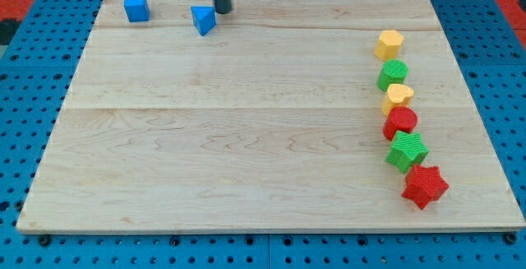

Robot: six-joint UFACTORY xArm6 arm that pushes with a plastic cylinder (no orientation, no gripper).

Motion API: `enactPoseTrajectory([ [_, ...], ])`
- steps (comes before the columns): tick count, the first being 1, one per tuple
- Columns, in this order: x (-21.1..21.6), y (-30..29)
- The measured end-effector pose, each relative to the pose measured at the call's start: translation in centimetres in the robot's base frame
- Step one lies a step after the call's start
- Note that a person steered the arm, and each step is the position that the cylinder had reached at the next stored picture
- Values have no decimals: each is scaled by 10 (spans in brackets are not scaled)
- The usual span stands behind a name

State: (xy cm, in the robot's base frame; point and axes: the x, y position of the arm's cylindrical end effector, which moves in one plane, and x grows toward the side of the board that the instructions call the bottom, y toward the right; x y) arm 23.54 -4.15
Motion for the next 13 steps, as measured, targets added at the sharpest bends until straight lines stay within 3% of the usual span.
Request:
enactPoseTrajectory([
  [1,23,-8],
  [2,19,-98],
  [3,15,-124],
  [11,15,-84],
  [12,15,-17],
  [13,19,97],
])
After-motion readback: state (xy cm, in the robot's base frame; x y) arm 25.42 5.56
